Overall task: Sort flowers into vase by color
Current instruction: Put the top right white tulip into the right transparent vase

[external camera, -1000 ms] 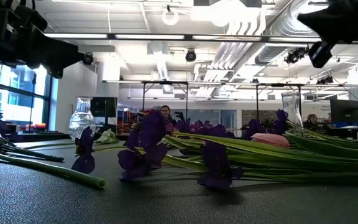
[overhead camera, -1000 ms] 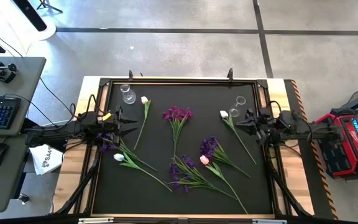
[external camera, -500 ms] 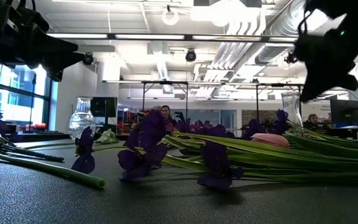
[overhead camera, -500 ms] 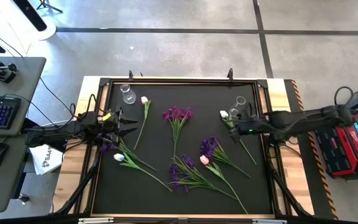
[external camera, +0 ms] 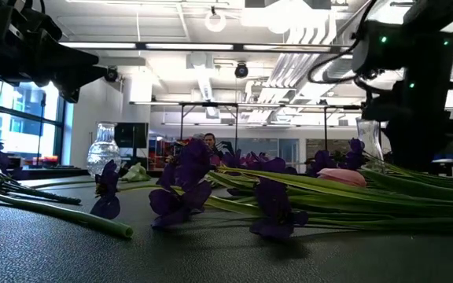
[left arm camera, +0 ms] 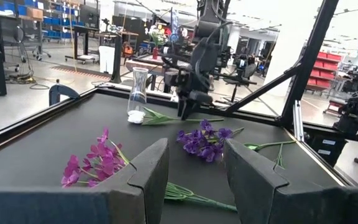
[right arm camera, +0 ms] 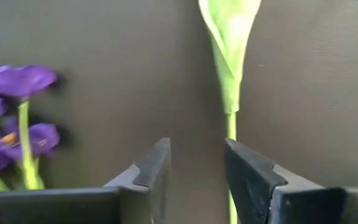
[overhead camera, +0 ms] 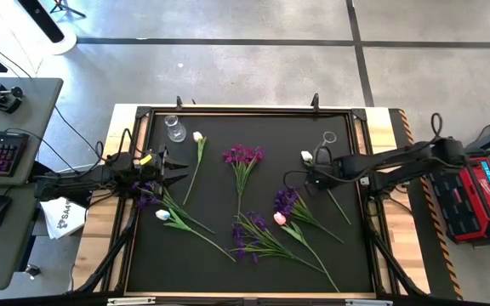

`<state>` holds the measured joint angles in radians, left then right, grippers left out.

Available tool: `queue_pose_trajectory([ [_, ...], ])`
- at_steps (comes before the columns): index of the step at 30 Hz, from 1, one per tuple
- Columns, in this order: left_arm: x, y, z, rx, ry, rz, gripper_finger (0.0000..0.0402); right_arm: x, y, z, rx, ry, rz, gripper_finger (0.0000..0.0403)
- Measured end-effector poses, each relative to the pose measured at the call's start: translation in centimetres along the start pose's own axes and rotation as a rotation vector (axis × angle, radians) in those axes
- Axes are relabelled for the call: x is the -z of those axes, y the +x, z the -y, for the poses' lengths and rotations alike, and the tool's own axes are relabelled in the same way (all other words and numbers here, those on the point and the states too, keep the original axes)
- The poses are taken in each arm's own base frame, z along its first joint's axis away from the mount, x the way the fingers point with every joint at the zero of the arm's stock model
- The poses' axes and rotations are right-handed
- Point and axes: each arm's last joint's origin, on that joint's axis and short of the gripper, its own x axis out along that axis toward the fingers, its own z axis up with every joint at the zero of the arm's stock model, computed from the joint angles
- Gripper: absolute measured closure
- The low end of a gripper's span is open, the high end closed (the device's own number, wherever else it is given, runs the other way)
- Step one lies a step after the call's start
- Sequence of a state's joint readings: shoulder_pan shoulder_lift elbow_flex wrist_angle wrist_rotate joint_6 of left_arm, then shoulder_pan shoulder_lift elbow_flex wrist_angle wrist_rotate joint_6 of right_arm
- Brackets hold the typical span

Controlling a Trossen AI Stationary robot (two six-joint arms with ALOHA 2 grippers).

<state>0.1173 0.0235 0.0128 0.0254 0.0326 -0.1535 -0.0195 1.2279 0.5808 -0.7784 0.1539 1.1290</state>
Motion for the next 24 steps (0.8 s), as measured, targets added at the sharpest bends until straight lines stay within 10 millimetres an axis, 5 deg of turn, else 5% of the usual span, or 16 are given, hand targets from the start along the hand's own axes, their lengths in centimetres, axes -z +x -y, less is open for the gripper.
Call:
queue_pose_trajectory([
  [13, 0.0, 0.0, 0.0, 0.0, 0.024, 0.0, 0.0261, -1.0, 2.5, -0.3, 0.131, -0.001, 0.012, 0.0327],
  [19, 0.0, 0.0, 0.0, 0.0, 0.007, -0.001, 0.0261, -1.0, 2.5, -0.6, 0.102, -0.057, 0.026, 0.0392],
  [24, 0.0, 0.0, 0.0, 0.0, -0.002, -0.002, 0.0261, -1.0, 1.5, -1.4, 0.023, -0.083, 0.172, 0.0396],
])
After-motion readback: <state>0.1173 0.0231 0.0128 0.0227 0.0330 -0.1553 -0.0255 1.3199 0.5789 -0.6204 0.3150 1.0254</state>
